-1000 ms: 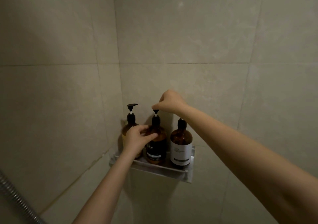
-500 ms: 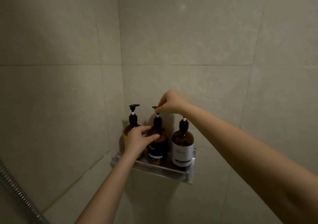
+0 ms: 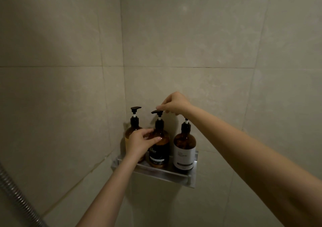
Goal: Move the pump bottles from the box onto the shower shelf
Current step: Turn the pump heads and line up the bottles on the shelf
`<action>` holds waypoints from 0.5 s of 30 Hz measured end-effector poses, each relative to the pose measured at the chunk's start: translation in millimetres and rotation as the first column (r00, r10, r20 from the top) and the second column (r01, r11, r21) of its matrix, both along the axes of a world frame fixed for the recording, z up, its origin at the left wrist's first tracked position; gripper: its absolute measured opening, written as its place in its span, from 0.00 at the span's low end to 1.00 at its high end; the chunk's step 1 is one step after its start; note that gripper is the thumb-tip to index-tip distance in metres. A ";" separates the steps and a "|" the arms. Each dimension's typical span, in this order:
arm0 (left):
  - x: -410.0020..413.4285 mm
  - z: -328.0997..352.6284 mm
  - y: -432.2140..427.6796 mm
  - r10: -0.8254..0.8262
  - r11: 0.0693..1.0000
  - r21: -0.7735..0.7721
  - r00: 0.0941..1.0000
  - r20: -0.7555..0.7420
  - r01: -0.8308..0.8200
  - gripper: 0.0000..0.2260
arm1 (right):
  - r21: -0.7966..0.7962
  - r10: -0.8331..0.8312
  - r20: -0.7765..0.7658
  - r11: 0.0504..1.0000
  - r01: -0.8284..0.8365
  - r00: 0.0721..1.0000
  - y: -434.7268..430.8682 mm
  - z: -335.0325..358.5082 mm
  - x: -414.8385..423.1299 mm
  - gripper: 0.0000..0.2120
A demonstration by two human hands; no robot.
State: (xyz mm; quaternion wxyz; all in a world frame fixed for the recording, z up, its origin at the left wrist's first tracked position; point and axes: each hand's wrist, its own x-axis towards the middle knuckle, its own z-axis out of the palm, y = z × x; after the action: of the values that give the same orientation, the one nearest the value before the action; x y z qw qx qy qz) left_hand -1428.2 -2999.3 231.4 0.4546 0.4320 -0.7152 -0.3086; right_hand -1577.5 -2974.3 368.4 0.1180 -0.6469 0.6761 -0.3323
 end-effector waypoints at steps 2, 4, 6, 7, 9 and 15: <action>-0.2 0.0 0.5 -0.002 1.000 0.000 1.000 -0.001 0.002 0.24 | 0.039 -0.005 0.004 0.999 0.005 1.000 -2.2 2.1 1.4 0.13; 0.2 -0.4 0.7 -0.008 1.000 -0.004 1.000 0.001 0.008 0.24 | 0.064 -0.002 0.007 0.998 0.002 1.000 -4.0 4.1 1.8 0.11; 0.8 -0.8 0.7 -0.016 1.000 -0.004 1.000 -0.001 0.016 0.24 | 0.084 0.004 -0.010 0.996 -0.003 1.000 -4.5 6.2 2.0 0.10; 0.9 -0.8 0.6 -0.016 1.000 -0.003 1.000 -0.003 0.016 0.24 | 0.092 0.013 -0.020 0.996 -0.011 1.000 -4.3 7.3 2.7 0.10; 1.0 -0.8 0.0 -0.014 1.000 0.000 1.000 -0.004 0.014 0.24 | 0.103 0.033 -0.030 0.994 -0.030 0.999 -4.7 9.1 4.1 0.10; 1.4 -1.9 -1.6 -0.017 1.000 0.007 1.000 -0.007 0.017 0.24 | 0.102 0.054 -0.023 0.993 -0.051 0.998 -7.4 9.6 3.4 0.10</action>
State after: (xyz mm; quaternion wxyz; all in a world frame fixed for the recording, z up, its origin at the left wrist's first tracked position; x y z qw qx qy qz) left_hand -1426.7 -3001.0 229.5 0.4530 0.4264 -0.7162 -0.3162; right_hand -1574.1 -2981.7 377.9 0.1509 -0.6618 0.6764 -0.2860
